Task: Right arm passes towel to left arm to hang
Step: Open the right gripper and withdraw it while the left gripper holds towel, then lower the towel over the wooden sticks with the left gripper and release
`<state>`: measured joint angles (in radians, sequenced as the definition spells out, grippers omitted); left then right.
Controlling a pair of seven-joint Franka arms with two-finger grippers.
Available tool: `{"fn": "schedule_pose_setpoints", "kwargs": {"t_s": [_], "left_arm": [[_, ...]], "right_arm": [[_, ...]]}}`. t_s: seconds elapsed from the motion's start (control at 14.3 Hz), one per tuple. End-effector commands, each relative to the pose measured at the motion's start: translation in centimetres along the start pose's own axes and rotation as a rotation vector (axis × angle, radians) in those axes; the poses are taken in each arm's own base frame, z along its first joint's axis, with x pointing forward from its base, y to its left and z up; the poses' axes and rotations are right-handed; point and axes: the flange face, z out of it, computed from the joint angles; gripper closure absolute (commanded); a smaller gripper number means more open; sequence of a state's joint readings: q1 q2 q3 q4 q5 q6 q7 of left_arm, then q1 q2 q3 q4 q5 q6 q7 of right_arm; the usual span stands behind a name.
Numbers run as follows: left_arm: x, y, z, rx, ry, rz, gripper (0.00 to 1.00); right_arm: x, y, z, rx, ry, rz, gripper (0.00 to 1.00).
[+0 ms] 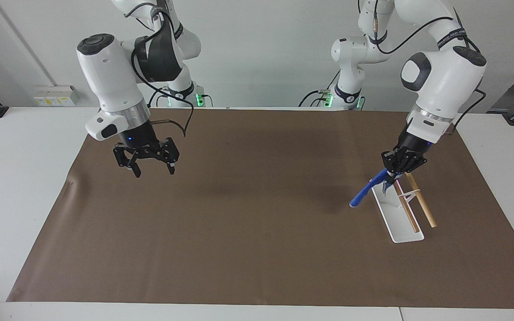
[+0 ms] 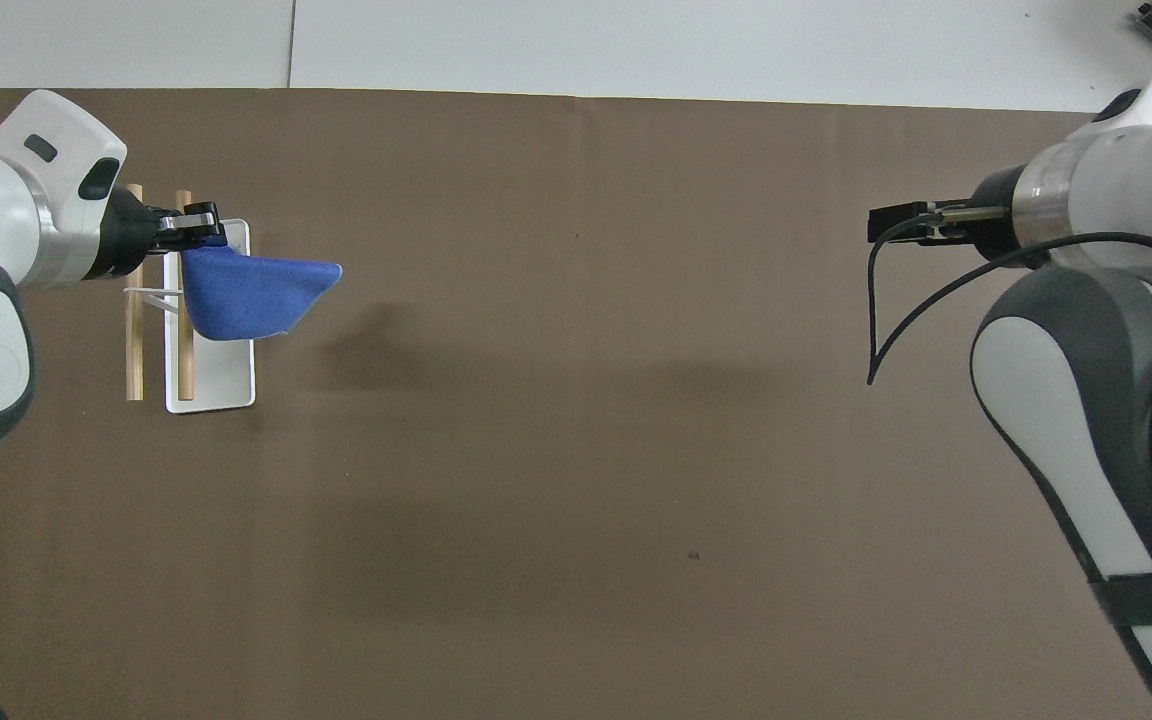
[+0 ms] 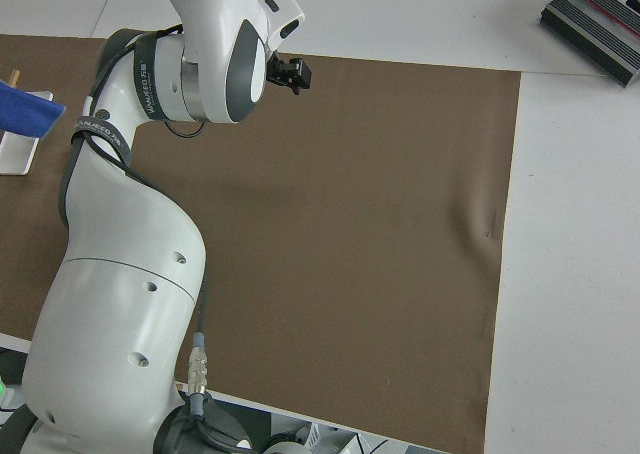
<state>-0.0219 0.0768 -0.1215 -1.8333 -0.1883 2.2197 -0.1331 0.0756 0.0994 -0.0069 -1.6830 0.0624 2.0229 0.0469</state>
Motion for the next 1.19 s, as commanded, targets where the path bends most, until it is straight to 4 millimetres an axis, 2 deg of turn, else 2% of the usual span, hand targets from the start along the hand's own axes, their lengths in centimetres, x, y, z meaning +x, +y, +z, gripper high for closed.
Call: {"fn": "schedule_pose_setpoints", "kwargs": {"t_s": [0.0,0.28,0.42,0.63,0.84,1.05,1.12], "left_arm": [[0.6,-0.6,0.1,0.007,0.002,-0.007,1.0],[1.0,-4.3,-0.4,0.034,-0.007,-0.216,1.0],[1.5,-6.7,-1.0,0.046,0.014,-0.336,1.0],[1.7,-7.9,-1.4,0.051,0.026,-0.425,1.0],[1.7,-9.0,-1.7,0.056,0.034,-0.554,1.0],[1.7,-11.2,-2.0,0.092,0.051,-0.602,1.0],[1.6,-12.1,-2.0,0.106,0.057,-0.607,1.0]], "right_arm": [[-0.6,2.0,-3.5,-0.051,-0.042,-0.006,0.0],[-2.4,5.0,-8.9,-0.089,-0.116,0.054,0.0],[-3.2,6.9,-10.6,-0.099,-0.151,0.1,0.0],[-4.8,9.0,-12.3,-0.101,-0.191,0.147,0.0],[-6.6,9.6,-11.2,-0.088,-0.229,0.194,0.0],[-6.6,8.8,-11.1,-0.085,-0.227,0.181,0.0],[-6.4,9.3,-11.2,-0.084,-0.219,0.176,0.0]]}}
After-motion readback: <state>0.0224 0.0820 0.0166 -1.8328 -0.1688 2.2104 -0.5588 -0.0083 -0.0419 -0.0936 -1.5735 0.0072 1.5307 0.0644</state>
